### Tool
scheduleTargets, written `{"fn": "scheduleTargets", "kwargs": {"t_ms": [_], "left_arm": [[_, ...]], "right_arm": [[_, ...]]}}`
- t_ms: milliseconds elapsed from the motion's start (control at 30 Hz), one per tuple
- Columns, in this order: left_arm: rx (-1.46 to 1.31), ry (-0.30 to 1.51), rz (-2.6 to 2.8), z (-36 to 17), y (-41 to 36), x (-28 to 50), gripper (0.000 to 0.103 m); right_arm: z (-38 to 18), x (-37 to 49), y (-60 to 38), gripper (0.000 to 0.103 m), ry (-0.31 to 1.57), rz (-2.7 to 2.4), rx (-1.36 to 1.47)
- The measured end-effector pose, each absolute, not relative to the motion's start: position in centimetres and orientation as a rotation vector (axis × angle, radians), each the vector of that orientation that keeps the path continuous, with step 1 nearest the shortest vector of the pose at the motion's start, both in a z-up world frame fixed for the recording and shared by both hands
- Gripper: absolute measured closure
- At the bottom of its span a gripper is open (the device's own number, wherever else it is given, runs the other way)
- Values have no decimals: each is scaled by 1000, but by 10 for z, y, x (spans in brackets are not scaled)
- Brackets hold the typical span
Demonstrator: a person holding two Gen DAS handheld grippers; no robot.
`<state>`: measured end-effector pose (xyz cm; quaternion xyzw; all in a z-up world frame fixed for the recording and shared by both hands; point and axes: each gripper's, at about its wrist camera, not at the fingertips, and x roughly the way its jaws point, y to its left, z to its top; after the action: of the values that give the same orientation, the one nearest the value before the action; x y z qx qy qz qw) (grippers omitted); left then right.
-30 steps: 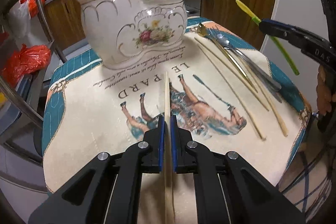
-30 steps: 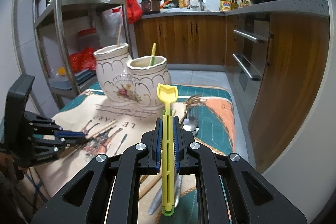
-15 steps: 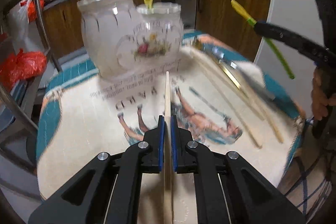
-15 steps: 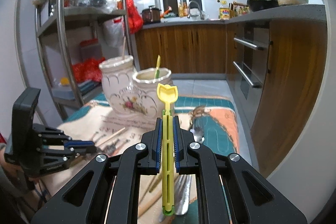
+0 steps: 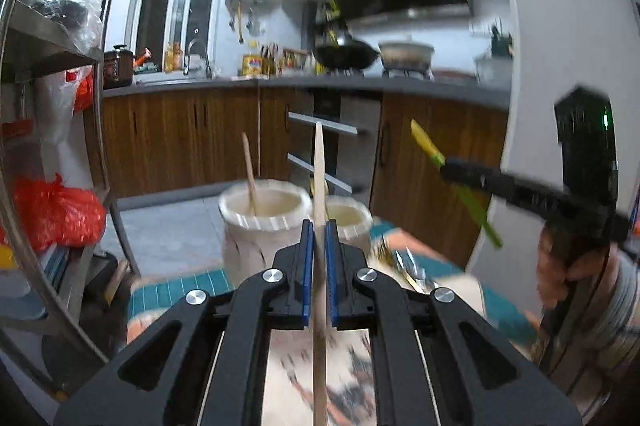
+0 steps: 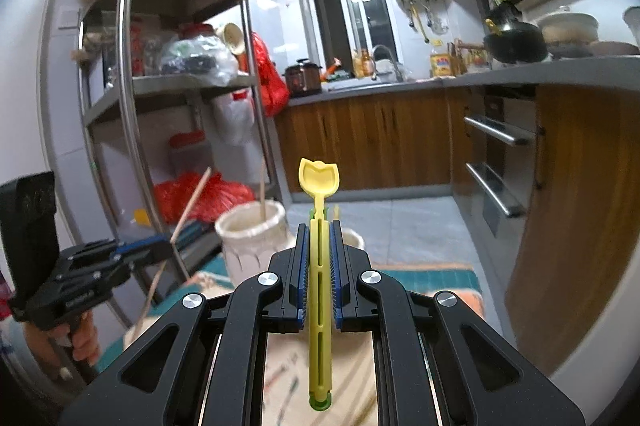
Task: Organize utensils
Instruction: 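Lift the chopstick over the tall pot while the right lifts the spoon over the short pot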
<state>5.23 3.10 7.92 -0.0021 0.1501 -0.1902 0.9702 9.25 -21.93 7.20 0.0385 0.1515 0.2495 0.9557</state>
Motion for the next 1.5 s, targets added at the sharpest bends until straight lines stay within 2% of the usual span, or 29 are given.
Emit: {"fn": "scheduleTargets", "kwargs": {"t_ms": [267, 467, 667, 1033, 1067, 1133, 1167, 1200, 1233, 1400, 1433, 1467, 1500], "left_arm": [[-100, 220, -408, 116, 41, 110, 97], [-85, 239, -366, 122, 28, 141, 103], [-19, 329, -411, 93, 21, 125, 103], [234, 722, -605, -7, -50, 118, 101], [247, 748, -623, -13, -55, 120, 100], [267, 779, -636, -20, -62, 124, 91], [281, 788, -634, -23, -65, 125, 78], [299, 790, -629, -25, -70, 125, 71], [309, 787, -628, -26, -73, 125, 71], [336, 825, -616, -34, -82, 136, 71], [336, 833, -617, -36, -83, 139, 76], [340, 844, -619, -38, -87, 141, 92], [341, 845, -624, -39, -90, 143, 94]], "right_arm": [[82, 144, -201, 92, 274, 566, 187], [75, 179, -193, 92, 314, 547, 237], [63, 172, -202, 92, 333, 523, 216], [57, 153, -227, 92, 344, 481, 246], [57, 152, -227, 92, 345, 482, 246], [57, 151, -229, 92, 345, 483, 247], [56, 150, -229, 92, 346, 485, 251], [56, 150, -230, 92, 347, 488, 255], [56, 149, -231, 92, 347, 490, 258], [55, 148, -233, 92, 348, 492, 258], [55, 146, -233, 92, 348, 492, 257], [55, 146, -233, 92, 348, 492, 257], [55, 146, -233, 92, 349, 492, 258]]}}
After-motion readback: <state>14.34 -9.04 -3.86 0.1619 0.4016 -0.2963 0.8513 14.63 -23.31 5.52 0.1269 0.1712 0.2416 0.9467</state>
